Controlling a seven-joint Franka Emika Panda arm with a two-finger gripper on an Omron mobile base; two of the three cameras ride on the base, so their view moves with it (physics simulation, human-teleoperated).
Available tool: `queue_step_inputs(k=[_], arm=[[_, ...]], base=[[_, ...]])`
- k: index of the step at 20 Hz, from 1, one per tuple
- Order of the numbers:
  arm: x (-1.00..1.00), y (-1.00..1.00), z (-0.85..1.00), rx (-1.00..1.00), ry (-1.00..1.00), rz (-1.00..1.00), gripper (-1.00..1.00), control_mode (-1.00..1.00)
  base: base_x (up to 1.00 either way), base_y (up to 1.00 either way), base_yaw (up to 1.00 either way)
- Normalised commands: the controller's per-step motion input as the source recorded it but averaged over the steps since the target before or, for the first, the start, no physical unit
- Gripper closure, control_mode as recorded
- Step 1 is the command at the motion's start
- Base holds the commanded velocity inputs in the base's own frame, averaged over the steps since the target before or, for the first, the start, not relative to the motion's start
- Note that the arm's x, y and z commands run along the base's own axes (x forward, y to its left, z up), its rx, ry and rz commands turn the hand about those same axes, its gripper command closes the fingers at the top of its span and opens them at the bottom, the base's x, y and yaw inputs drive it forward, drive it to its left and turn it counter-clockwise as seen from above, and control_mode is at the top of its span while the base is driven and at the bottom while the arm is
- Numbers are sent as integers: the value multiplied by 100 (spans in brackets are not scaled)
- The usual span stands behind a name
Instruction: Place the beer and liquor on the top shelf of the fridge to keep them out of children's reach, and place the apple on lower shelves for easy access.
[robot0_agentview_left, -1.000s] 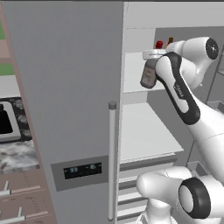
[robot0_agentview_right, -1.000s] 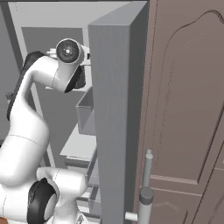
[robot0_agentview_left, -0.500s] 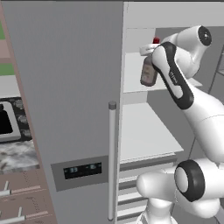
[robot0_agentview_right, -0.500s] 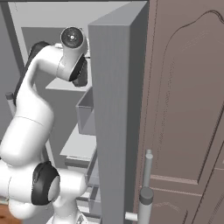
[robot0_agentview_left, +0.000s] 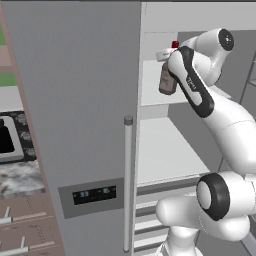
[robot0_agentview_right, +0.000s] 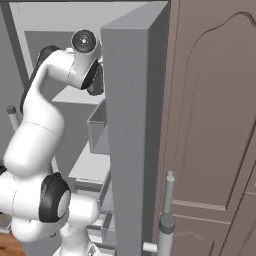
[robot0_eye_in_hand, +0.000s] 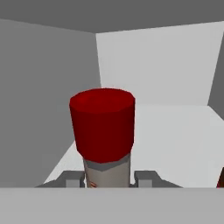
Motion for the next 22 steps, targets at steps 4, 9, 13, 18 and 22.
queue_step_inputs(k=[4,9,13,18,22], arm=[[30,0,0,0,-5,0,-100,-100],[21,0,0,0,-4,0,-100,-100],[4,0,0,-3,-2,0,-100,-100],[-5,0,0,-6,0,0,-100,-100],[-37,0,0,-11,0,0,-100,-100]], base=[[0,0,0],[0,0,0],[0,0,0],[0,0,0],[0,0,0]])
